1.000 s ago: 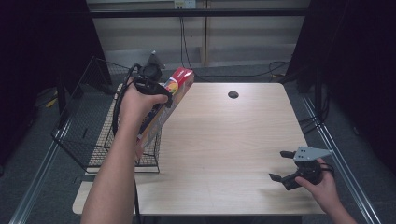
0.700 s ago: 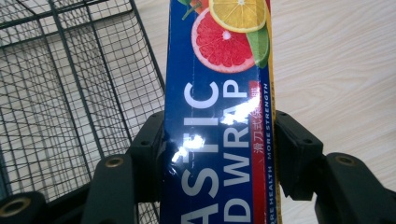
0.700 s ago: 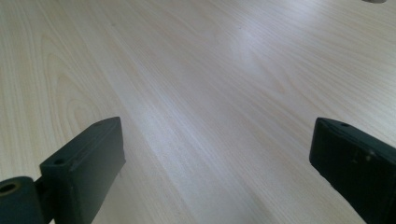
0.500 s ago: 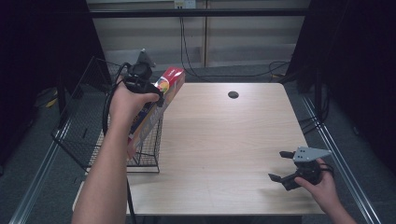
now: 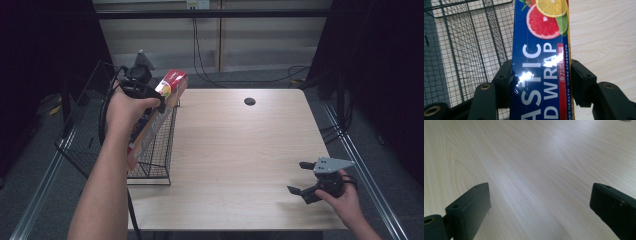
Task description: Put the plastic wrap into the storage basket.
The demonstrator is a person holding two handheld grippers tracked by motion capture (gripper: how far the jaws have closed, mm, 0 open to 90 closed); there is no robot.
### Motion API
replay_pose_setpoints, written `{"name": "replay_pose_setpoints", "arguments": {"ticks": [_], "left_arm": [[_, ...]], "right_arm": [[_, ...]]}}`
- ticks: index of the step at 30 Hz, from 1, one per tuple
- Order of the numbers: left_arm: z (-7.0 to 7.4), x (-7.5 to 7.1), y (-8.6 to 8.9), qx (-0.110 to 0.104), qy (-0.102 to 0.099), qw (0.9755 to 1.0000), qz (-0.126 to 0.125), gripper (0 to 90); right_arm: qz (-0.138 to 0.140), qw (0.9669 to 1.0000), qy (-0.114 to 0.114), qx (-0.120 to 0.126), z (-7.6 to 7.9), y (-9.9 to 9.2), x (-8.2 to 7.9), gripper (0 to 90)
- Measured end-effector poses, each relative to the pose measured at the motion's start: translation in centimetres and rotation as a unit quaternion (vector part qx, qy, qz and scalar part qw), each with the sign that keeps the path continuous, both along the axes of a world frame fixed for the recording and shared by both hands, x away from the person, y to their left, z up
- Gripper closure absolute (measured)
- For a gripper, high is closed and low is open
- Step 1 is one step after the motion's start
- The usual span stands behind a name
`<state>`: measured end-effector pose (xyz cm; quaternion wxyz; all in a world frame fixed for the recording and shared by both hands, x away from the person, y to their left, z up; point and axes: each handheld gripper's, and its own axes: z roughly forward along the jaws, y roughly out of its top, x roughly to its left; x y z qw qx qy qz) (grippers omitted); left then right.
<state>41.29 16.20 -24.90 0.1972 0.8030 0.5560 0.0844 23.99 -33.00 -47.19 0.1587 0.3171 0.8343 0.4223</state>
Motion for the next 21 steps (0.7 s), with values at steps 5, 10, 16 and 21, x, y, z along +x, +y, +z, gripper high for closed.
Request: {"name": "replay_pose_setpoints", "arguments": {"ticks": [5,10,16,21], "left_arm": [[0.1,-0.1,0.5,-0.001,-0.001,0.9999,0.013,44.3],[0.4,-0.1,1.1,0.001,-0.003,0.9998,0.021,44.4],[0.6,-0.2,1.9,0.003,-0.003,0.9997,0.026,44.4],[0.8,-0.2,2.5,0.001,-0.006,0.9992,0.039,44.4]], "right_arm": [[-0.002,1.0000,-0.001,0.000,0.0,0.0,0.0,3.2],[-0.001,1.0000,-0.001,-0.001,0.0,0.0,0.0,3.2],[-0.002,1.0000,0.000,-0.001,0.0,0.0,0.0,3.2],[-0.002,1.0000,-0.001,-0.002,-0.1,0.1,0.0,3.2]]}}
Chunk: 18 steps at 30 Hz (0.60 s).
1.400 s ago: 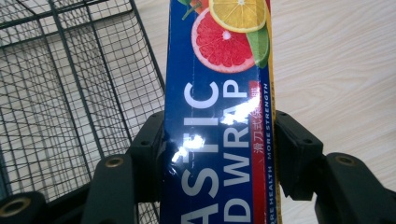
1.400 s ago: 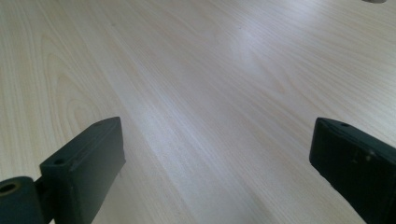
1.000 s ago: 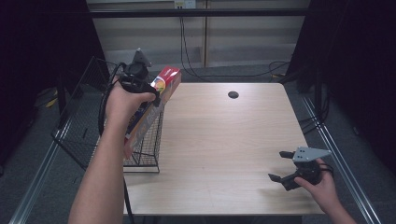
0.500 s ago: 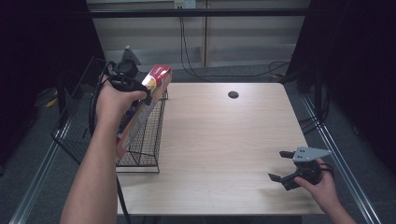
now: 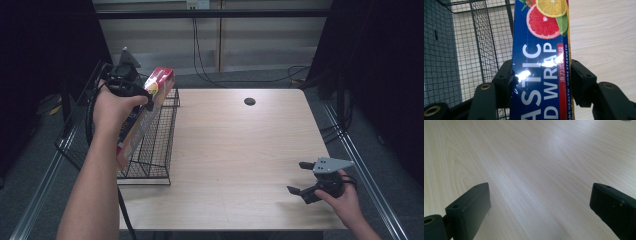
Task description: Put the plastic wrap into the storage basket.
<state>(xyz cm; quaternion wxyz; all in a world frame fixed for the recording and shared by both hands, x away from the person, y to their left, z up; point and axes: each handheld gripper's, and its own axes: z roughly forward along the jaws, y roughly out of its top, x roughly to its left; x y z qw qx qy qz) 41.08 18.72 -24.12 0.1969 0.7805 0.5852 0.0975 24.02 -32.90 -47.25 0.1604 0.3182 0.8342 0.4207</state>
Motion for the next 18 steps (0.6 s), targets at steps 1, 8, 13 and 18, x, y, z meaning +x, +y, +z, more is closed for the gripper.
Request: {"name": "replay_pose_setpoints", "arguments": {"ticks": [1,8,13,18], "left_arm": [[0.0,0.0,0.1,0.000,0.000,1.0000,0.001,44.4],[0.1,0.0,0.6,-0.001,-0.002,1.0000,0.007,44.4],[0.1,-0.1,1.0,-0.003,-0.002,0.9999,0.014,44.3],[0.2,-0.1,1.6,-0.002,-0.004,0.9997,0.025,44.4]], "right_arm": [[0.000,1.0000,0.000,0.000,0.0,0.0,0.0,3.2],[0.000,1.0000,0.001,0.000,0.0,-0.1,0.0,3.2],[0.000,1.0000,0.000,0.000,0.0,-0.1,0.0,3.2],[0.000,1.0000,0.000,0.000,0.0,-0.1,0.0,3.2]]}}
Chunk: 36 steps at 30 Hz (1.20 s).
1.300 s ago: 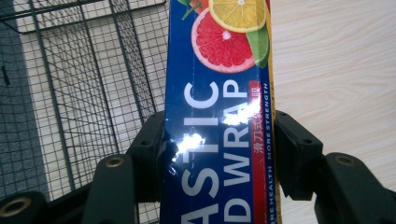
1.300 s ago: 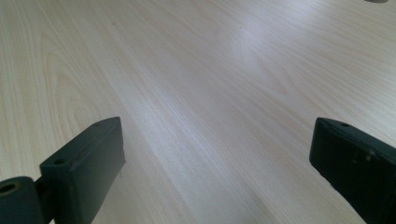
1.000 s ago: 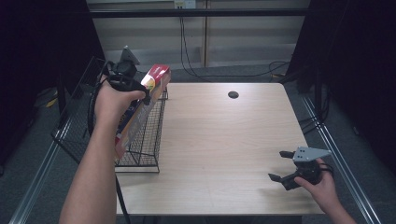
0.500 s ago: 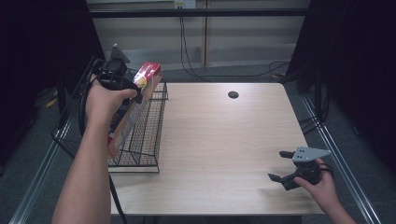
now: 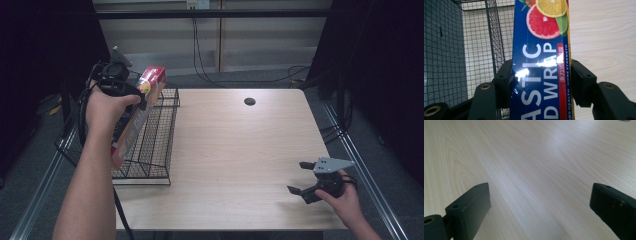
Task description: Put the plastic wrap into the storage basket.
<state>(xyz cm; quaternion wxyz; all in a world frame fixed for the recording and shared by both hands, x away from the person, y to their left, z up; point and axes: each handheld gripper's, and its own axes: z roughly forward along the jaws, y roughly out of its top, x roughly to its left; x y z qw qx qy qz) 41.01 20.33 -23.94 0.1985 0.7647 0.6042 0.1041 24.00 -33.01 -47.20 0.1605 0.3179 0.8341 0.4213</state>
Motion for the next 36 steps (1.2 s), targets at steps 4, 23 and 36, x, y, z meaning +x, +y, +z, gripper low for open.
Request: {"name": "replay_pose_setpoints", "arguments": {"ticks": [4,23,36], "left_arm": [[0.1,0.0,0.3,0.000,-0.001,1.0000,0.006,44.4],[-0.3,-0.3,3.3,-0.001,-0.004,0.9988,0.049,44.3],[-1.6,0.0,4.7,0.004,-0.005,0.9967,0.081,44.3]], "right_arm": [[0.000,1.0000,0.000,0.000,0.0,0.0,0.0,3.2],[-0.002,1.0000,0.001,0.000,0.0,0.0,0.0,3.1],[-0.004,1.0000,0.001,-0.002,-0.1,0.1,0.0,3.1]]}}
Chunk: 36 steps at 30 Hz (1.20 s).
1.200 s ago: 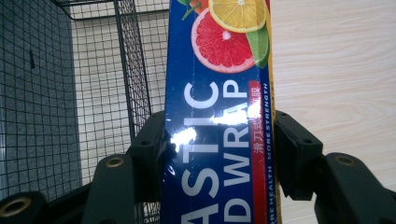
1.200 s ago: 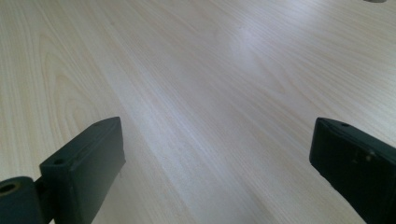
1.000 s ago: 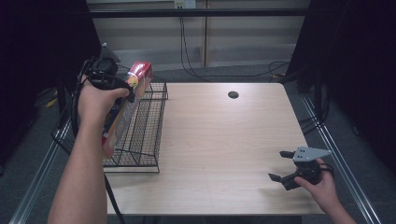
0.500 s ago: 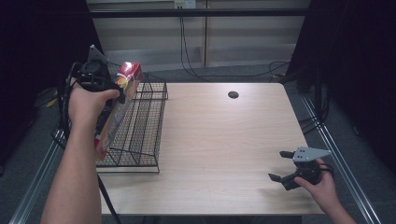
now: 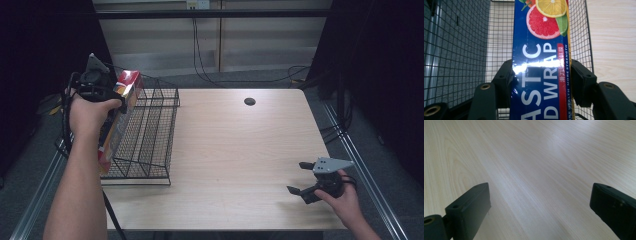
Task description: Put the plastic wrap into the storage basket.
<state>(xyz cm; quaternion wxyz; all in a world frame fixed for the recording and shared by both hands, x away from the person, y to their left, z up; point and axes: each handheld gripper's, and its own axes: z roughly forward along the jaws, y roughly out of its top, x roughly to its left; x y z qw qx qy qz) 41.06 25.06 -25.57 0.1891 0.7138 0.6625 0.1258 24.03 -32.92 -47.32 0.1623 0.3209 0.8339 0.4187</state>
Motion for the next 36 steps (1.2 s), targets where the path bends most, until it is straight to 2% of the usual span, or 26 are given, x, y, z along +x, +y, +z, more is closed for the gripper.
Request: {"name": "replay_pose_setpoints", "arguments": {"ticks": [8,10,12,15,19,21,24,25,32,33,36], "left_arm": [[-0.3,0.1,0.7,0.005,-0.002,0.9999,0.013,44.1],[-0.4,0.1,1.0,0.008,-0.006,0.9997,0.023,44.1],[-0.5,0.1,1.2,0.004,-0.005,0.9997,0.025,44.1],[-0.8,0.0,1.6,0.005,-0.004,0.9992,0.039,44.0],[-1.0,0.1,1.9,0.015,-0.004,0.9991,0.039,43.9],[-1.2,0.1,2.1,0.011,0.001,0.9989,0.047,43.9],[-1.4,0.1,2.1,0.019,0.001,0.9986,0.050,43.8],[-1.4,0.2,2.1,0.016,0.004,0.9982,0.057,43.8],[-1.5,0.3,2.1,0.021,0.008,0.9982,0.056,43.5],[-1.5,0.4,2.0,0.019,0.007,0.9976,0.066,43.4],[-1.5,0.5,1.9,0.022,0.010,0.9975,0.066,43.3]], "right_arm": [[0.002,1.0000,0.000,-0.002,-0.1,0.1,0.0,3.1],[0.000,1.0000,0.001,-0.001,0.0,0.0,0.0,3.1],[0.000,1.0000,0.001,-0.001,0.0,0.0,0.0,3.1],[0.000,1.0000,0.001,-0.001,0.0,0.0,0.0,3.1],[0.006,1.0000,0.005,0.001,-0.1,0.1,0.1,3.1],[0.005,1.0000,0.005,-0.002,-0.2,0.2,0.1,3.1],[0.006,1.0000,0.005,-0.001,-0.2,0.2,0.1,3.1],[0.006,1.0000,0.006,0.000,-0.2,0.2,0.1,3.1],[0.007,0.9999,0.006,-0.003,-0.3,0.3,0.1,3.0],[0.008,0.9999,0.006,-0.003,-0.2,0.3,0.1,3.0],[0.007,0.9999,0.006,-0.004,-0.2,0.3,0.0,3.0]]}}
